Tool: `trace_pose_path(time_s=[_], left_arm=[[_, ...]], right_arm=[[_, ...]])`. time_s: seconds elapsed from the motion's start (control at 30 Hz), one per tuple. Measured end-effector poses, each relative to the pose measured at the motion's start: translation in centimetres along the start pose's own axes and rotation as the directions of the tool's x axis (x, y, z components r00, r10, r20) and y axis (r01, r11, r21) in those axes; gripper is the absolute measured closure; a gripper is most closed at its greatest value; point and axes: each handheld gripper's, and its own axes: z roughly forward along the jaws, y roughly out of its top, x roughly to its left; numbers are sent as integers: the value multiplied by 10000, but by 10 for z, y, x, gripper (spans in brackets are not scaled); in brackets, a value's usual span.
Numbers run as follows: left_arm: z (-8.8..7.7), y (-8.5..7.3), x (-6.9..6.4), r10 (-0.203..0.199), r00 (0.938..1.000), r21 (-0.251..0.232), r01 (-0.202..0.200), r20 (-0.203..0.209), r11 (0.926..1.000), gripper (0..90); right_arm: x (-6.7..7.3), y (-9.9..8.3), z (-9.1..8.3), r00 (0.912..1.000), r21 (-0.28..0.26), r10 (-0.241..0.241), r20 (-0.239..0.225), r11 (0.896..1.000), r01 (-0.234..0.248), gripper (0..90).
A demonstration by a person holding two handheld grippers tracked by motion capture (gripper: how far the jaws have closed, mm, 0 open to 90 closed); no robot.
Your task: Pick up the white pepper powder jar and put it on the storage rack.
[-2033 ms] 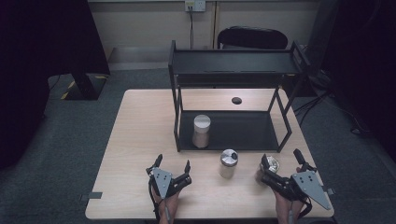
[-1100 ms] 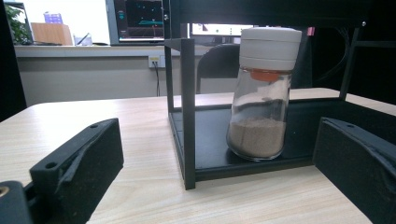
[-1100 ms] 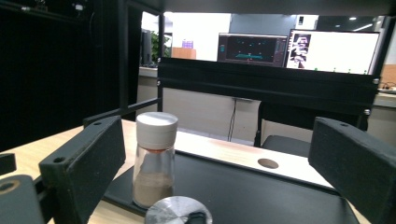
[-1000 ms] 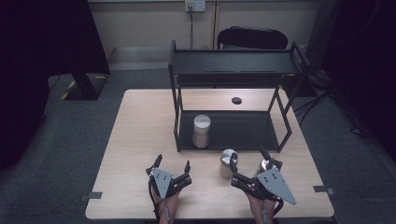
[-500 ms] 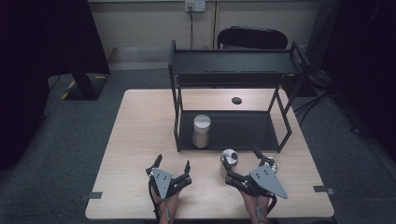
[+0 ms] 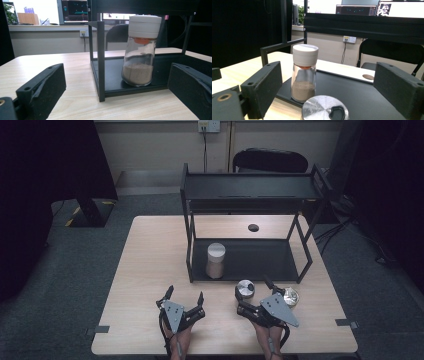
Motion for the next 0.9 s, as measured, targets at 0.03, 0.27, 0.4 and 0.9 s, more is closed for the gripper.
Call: trace_pose_path(time_s=[0.03,0.27,0.4,0.9], left_arm=[[0,0,0,3,10000,-4,-3,2,10000,12],[0,0,0,2,10000,-5,-2,3,10000,12],[0,0,0,1,10000,-16,-1,3,10000,12],[0,0,0,7,10000,-11,-7,5,10000,12]], right_arm=[[1,-2,0,10000,3,-28,17,10000,28,90],[1,-10,6,10000,357,93,33,9993,-94,108],[0,-12,7,9999,474,105,-62,9988,-102,120],[-3,-17,11,9988,900,483,-114,9948,-471,137]])
